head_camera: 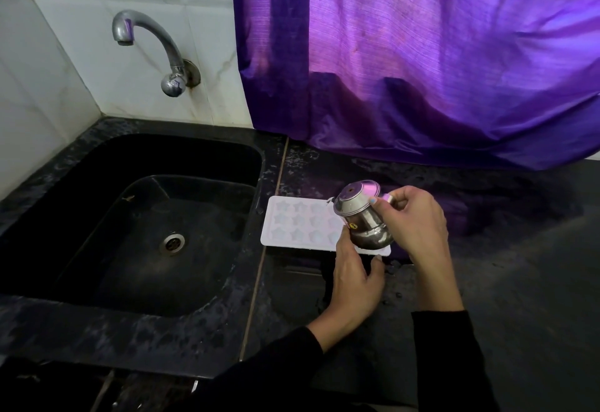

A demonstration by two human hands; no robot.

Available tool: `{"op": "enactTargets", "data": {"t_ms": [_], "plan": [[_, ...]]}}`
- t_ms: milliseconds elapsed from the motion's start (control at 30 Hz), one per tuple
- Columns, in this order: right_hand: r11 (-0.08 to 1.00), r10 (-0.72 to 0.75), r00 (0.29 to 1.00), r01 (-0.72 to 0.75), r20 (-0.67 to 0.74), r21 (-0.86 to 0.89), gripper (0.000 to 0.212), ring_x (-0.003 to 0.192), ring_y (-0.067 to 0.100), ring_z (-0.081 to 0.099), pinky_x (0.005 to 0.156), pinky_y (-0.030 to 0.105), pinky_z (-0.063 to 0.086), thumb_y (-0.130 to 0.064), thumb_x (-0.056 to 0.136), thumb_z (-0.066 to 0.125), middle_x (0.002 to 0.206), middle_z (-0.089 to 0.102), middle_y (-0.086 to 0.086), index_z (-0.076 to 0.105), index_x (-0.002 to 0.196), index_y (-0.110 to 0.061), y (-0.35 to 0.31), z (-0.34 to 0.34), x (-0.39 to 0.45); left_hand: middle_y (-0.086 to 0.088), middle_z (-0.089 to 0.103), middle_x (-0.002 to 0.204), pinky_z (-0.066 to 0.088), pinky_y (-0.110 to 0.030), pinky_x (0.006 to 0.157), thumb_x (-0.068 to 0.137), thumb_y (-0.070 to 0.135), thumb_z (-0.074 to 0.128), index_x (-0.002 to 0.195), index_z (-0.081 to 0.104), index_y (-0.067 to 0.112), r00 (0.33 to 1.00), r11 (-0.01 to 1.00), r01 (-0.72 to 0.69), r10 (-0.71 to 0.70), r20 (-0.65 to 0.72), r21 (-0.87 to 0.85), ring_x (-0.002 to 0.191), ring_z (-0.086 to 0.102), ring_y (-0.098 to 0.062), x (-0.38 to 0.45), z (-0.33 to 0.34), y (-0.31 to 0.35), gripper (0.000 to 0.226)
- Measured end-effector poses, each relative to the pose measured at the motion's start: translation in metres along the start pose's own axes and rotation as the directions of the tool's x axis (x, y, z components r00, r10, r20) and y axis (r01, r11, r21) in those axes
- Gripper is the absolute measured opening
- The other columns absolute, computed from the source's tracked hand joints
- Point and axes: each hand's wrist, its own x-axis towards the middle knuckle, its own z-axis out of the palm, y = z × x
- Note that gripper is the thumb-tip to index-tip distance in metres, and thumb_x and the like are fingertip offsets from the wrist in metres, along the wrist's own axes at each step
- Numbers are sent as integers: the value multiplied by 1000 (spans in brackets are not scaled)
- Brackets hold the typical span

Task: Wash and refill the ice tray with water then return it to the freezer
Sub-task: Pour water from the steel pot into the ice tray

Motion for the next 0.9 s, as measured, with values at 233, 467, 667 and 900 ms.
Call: {"op": "enactTargets", "data": {"t_ms": [233, 467, 667, 900], "plan": [[1000, 4, 1000, -4, 10, -4, 23, 88, 22, 64, 78, 39, 50, -46, 82, 69, 84, 69, -4, 58, 75, -27, 1, 1, 0, -4, 36, 148, 28, -30, 114, 86, 21, 54, 150, 17, 11, 1000, 1000, 15, -15, 11, 11, 137, 34, -12, 0, 1, -2, 75], [999, 14, 1000, -15, 15, 34, 25, 84, 21, 66, 79, 42, 52, -47, 80, 70, 78, 69, -5, 59, 73, -25, 3, 1, 2, -3, 35, 149, 24, -16, 110, 89, 12, 57, 150, 16, 11, 1000, 1000, 9, -10, 4, 6, 137, 31, -9, -1, 1, -3, 73], [980, 70, 997, -75, 37, 183, 22, 78, 21, 68, 79, 50, 57, -42, 74, 75, 74, 70, -3, 64, 77, -23, 11, -2, 9, 1, 30, 150, 20, -8, 110, 87, 16, 54, 149, 19, 12, 999, 999, -42, 42, -25, -8, 136, 27, -2, -4, -2, 2, 71], [957, 55, 998, -57, 15, 285, 19, 69, 19, 64, 77, 53, 57, -35, 75, 76, 66, 67, -4, 64, 72, -21, 8, -1, 10, -1, 26, 154, 22, -31, 118, 84, 24, 50, 150, 16, 12, 995, 997, -77, 75, -73, -29, 143, 23, -11, -2, -3, 5, 75]]}}
